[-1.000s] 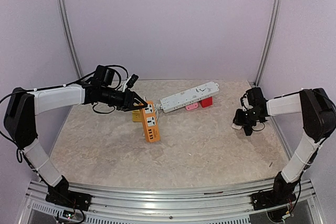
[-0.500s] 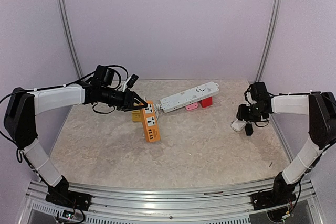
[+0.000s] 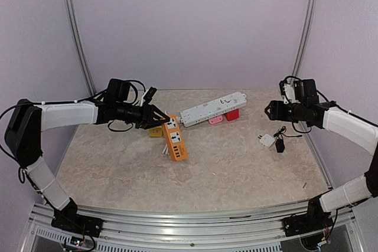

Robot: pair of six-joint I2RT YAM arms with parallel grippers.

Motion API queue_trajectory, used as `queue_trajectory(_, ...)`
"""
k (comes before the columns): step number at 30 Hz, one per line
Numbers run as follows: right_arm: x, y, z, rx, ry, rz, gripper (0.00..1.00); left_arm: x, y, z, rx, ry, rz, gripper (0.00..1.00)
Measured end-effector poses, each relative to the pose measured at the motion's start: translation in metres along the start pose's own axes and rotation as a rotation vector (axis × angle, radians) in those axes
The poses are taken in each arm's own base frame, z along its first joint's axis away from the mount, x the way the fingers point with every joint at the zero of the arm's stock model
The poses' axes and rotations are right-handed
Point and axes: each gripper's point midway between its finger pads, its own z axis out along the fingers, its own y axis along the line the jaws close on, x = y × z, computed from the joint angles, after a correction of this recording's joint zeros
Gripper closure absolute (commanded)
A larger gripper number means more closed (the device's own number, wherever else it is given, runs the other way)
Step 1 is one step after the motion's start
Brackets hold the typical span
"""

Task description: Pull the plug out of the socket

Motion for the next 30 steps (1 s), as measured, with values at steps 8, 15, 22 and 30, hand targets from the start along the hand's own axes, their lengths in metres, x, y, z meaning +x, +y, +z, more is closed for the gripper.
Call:
queue_trajectory(8, -0.009, 0.119, -0.05, -0.33, -0.114, -0.17, 0.19, 0.003, -0.014, 0.018, 0.067, -0.041, -0.088, 0.83)
queue_trajectory(15, 0.032, 0.209, -0.054, -0.548, -0.06, -0.267, 0.15, 0.002, -0.016, 0.037, 0.069, -0.066, -0.128, 0.81)
queue_trajectory(22, 0.086, 0.274, -0.025, -0.63, 0.073, -0.361, 0.14, 0.005, -0.015, 0.047, 0.054, -0.075, -0.142, 0.82)
queue_trajectory(30, 0.111, 0.31, -0.012, -0.672, 0.12, -0.414, 0.12, 0.006, -0.014, 0.049, 0.052, -0.075, -0.149, 0.82)
